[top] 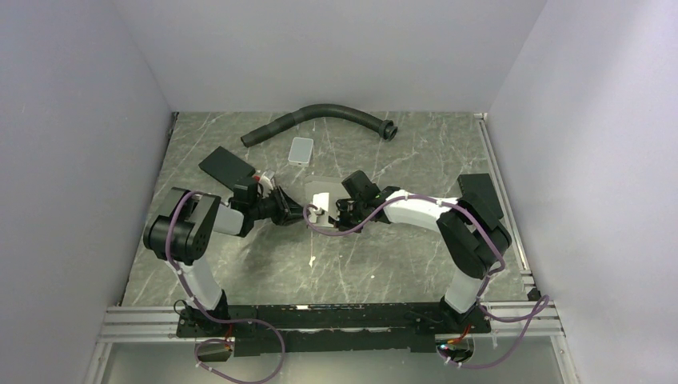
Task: Fold the paper box
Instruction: Fold the paper box at the center of the board.
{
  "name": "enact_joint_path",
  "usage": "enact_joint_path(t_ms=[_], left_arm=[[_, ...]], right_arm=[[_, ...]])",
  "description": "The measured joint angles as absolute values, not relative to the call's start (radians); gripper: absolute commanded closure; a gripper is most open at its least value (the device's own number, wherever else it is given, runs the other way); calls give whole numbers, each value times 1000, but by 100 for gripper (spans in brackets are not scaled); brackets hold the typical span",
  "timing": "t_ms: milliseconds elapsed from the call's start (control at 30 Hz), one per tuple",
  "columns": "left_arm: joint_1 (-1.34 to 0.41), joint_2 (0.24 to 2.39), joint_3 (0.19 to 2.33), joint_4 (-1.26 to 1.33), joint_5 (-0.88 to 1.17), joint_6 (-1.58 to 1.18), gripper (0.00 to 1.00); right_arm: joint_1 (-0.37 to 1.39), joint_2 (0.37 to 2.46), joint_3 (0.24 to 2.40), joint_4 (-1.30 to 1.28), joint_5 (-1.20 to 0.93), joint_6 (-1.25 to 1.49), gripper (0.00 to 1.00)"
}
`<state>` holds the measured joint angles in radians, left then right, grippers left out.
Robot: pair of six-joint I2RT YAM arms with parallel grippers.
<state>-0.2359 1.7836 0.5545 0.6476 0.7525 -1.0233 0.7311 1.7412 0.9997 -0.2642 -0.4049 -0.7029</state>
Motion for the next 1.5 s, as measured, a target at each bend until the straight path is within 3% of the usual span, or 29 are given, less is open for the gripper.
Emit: enact_joint_path(t_ms=[633,1500], left_arm=[[-284,1745,652,411,670,-891,67],[-338,1736,786,110,566,-744,71]], right_arm=[[734,1741,1007,-284,-396,-697,100],[738,1745,1013,-290,-389,-696,100]])
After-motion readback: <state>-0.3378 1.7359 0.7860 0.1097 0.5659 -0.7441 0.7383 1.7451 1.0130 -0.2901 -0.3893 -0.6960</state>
